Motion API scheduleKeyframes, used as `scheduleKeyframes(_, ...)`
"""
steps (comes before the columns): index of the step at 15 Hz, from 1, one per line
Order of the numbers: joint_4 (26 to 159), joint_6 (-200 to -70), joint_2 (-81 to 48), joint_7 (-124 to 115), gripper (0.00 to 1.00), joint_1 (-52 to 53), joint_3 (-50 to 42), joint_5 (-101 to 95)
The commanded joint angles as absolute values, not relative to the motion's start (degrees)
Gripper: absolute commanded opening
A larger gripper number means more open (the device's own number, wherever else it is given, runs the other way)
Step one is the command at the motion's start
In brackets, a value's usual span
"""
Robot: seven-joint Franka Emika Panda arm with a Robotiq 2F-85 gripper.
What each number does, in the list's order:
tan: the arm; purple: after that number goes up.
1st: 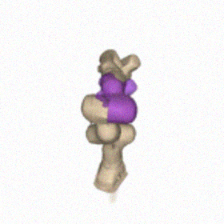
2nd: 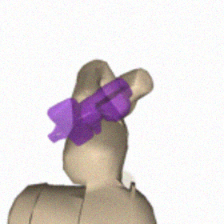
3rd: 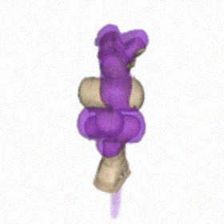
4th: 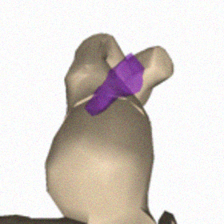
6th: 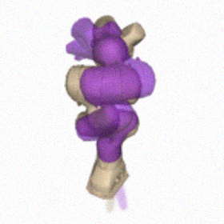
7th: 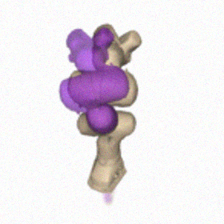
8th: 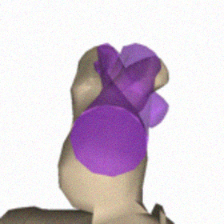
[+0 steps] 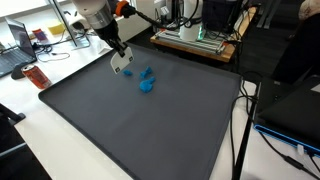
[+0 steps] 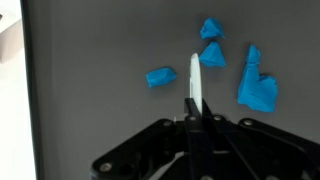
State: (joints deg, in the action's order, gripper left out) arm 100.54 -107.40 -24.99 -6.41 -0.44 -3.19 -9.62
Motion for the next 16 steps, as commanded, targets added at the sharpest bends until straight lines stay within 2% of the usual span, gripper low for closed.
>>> scheduleKeyframes(1, 100.41, -107.68, -25.00, -5.02, 0.04, -1.05, -3.23, -8.15)
scheduleKeyframes(5, 100.41, -108.10, -24.93, -2.79, 0.04, -2.60, -3.29, -6.19)
scheduleKeyframes(6, 100.41, -108.10, -24.92, -2.78, 0.01, -2.58, -3.21, -6.15)
scheduleKeyframes(16, 90.77, -97.73, -32.20, 20.01, 0.01, -11.38, -0.95, 7.00)
